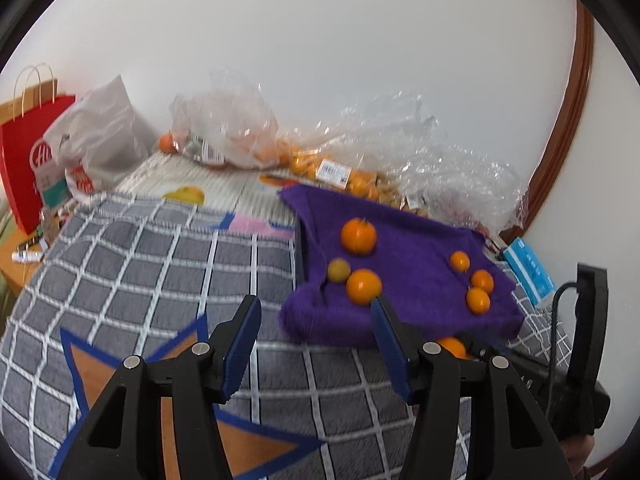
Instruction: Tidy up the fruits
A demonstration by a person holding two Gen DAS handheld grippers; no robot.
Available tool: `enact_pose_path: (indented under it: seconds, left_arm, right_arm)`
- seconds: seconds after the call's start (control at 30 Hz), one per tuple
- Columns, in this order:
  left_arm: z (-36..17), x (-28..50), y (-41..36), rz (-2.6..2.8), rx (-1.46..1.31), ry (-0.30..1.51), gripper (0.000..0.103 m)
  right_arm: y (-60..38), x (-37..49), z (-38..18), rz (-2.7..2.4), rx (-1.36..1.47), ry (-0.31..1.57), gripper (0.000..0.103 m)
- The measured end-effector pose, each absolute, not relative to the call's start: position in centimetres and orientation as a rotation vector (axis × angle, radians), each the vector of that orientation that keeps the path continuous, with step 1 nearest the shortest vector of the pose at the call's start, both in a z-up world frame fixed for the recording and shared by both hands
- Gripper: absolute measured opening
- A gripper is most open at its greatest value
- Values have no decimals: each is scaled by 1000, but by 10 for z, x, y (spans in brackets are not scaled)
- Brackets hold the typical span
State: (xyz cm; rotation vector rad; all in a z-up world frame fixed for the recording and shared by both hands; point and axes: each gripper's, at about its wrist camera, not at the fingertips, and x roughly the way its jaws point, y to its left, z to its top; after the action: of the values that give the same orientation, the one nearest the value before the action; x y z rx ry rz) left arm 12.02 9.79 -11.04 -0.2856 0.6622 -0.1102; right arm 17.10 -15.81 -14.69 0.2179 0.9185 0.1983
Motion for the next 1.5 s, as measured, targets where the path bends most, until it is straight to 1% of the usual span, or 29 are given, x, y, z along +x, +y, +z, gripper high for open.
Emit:
enact_pose_path:
  seconds: [0.13, 0.27, 0.4, 0.47, 0.57, 0.6, 0.67, 0.73, 0.87, 1.03, 1.13, 1.23, 1.27, 1.37, 1.4, 1.43, 1.5]
  left_arm:
    - [-118, 116, 97, -128, -297, 693, 55]
    - [-126, 113, 89, -151, -277, 742, 55]
    - [-137, 111, 82, -152, -258, 801, 55]
    - [-144, 111, 79, -144, -243, 834, 55]
    - [-155, 112, 77, -128, -221, 896, 55]
    - [-158, 111, 76, -132, -221, 910, 55]
    - [-160, 107, 76, -134, -208, 892, 55]
    - [-161, 102, 74, -122, -176, 881, 55]
    - [-160, 96, 71, -113, -148, 868, 55]
    - [-155, 101, 68, -163, -181, 895, 53]
    - [-146, 108, 56, -235, -222, 892, 53]
    - [-139, 115, 37, -263, -176, 853, 53]
    - [-138, 118, 30, -264, -152, 846, 52]
    - [-139, 127, 16, -280, -105, 846, 44]
    - [-141, 131, 14, -275, -89, 853, 38]
    - [-143, 134, 13, -273, -82, 861, 35]
    - [-147, 140, 13, -282, -77, 885, 35]
  right_arm:
    - [-164, 159, -136, 191, 197, 892, 30]
    - [-174, 142, -126, 154, 106, 894, 30]
    - [-179, 130, -137, 162, 49, 963, 30]
    - [-178, 125, -141, 161, 39, 947, 31]
    - [-175, 125, -147, 171, 41, 951, 35]
    - [-174, 126, -151, 173, 45, 962, 35]
    - [-173, 125, -159, 166, 47, 960, 36]
    - [-172, 121, -158, 144, 29, 929, 32]
    - [-175, 116, -154, 118, 3, 903, 32]
    - [-189, 107, -149, 81, -69, 861, 32]
    - [-201, 106, -151, 85, -43, 879, 32]
    - [-206, 106, -151, 98, -6, 877, 32]
    - [-206, 107, -150, 101, -1, 875, 32]
    - [-207, 107, -150, 108, 17, 869, 32]
    - [-208, 107, -150, 112, 29, 868, 32]
    - [-210, 108, -150, 112, 40, 869, 32]
    - [-214, 108, -150, 116, 67, 870, 32]
